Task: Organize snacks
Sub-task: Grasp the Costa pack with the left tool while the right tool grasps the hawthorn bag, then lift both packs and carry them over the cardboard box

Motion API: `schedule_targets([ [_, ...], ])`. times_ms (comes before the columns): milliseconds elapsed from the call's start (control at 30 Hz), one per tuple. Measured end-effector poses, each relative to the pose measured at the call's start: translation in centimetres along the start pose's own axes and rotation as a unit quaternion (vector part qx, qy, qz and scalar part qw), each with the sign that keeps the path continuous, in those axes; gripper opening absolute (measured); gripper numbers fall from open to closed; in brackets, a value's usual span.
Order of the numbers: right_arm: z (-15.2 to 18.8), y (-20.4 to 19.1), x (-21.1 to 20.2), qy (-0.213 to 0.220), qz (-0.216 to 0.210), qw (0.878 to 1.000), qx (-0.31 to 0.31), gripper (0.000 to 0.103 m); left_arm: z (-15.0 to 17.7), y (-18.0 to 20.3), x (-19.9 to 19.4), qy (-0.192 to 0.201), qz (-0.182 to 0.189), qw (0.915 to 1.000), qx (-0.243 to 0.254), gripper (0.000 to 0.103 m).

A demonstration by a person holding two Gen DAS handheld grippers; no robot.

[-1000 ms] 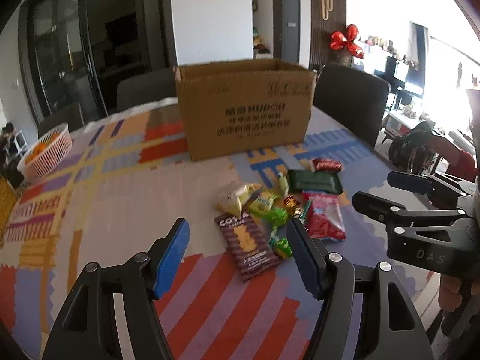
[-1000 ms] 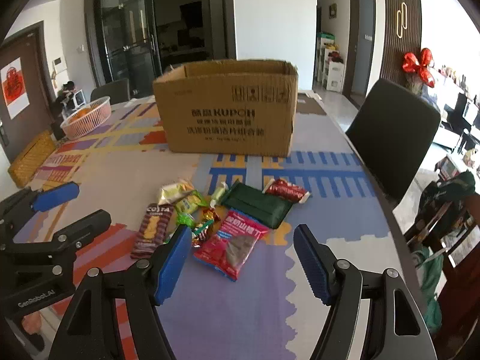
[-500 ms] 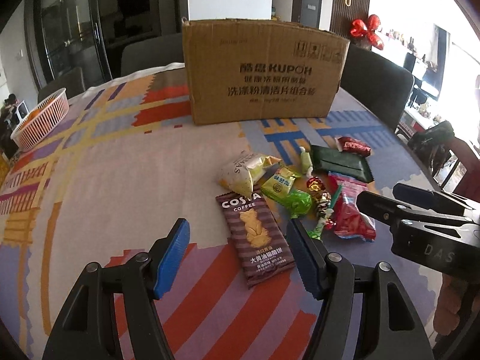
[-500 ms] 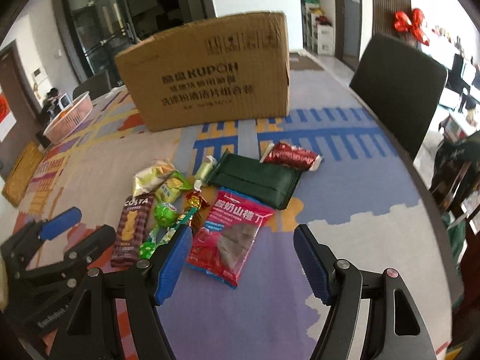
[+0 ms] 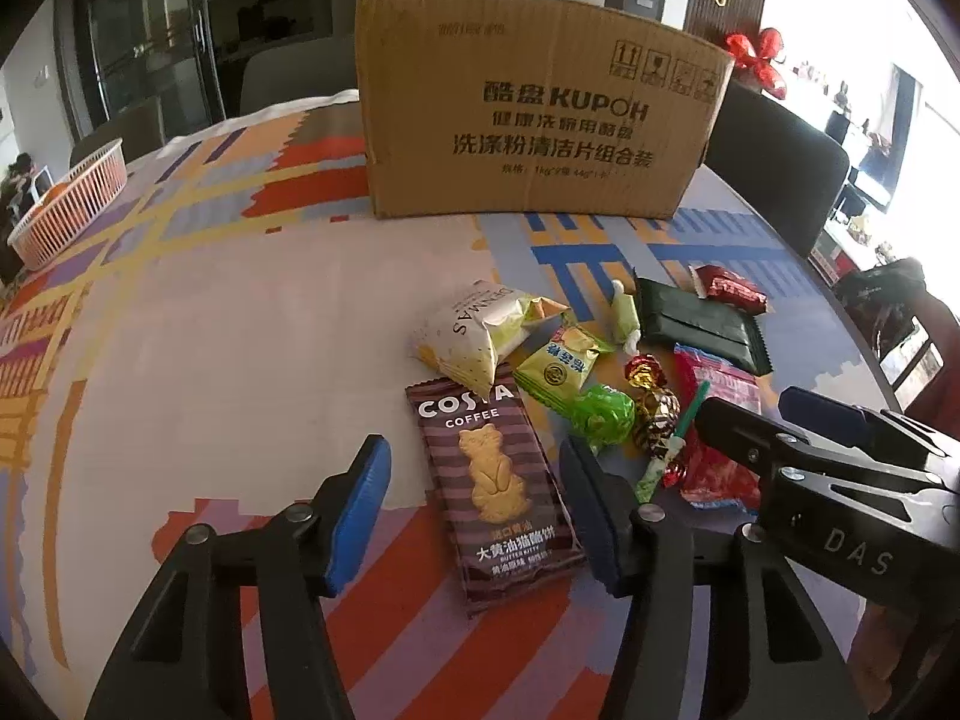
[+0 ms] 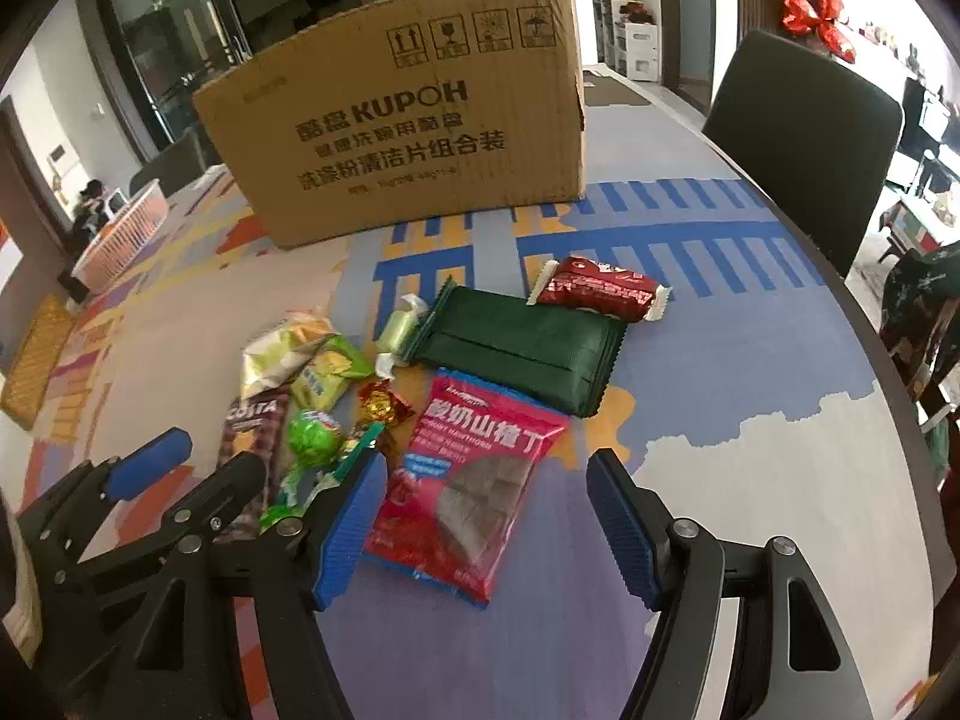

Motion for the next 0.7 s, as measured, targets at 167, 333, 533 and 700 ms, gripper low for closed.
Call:
schedule_targets([
  [167,-0.4,0.0,0.5,-0.003,0.001,1.0,0.005,0.071,-0.1,-0.3,0.6,-0.002,-0.013,0.9999,-0.006,0.054],
  [333,-0.6,-0.1,0.6,0.005,0.017,1.0,-0.002,0.07,0.1,0.1,1.3,-0.01,-0.016,0.9998,0.003,0.051],
  [533,-0.4,-0.2,0.7,0.01,0.022,1.0,-0.011,0.068,0.4,0.2,1.3,-0.011,-0.021,0.9997,0.004,0.044],
  [700,-0.1,-0.8,0.7,0.005,0.016,1.0,-0.026,0.05,0.4,0.1,1.1,-0.017,-0.007,0.9998,-0.005,0.039],
])
Point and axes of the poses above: each gripper's, at about its wrist camera, not at the fingertips, and x roughly the way its jaws point, y to its right, z to its underside, the point moved 8 cm from there along x, roughly the way its jaws point, and after that the axes turned 12 degrees about z, right-handed, at the moved point
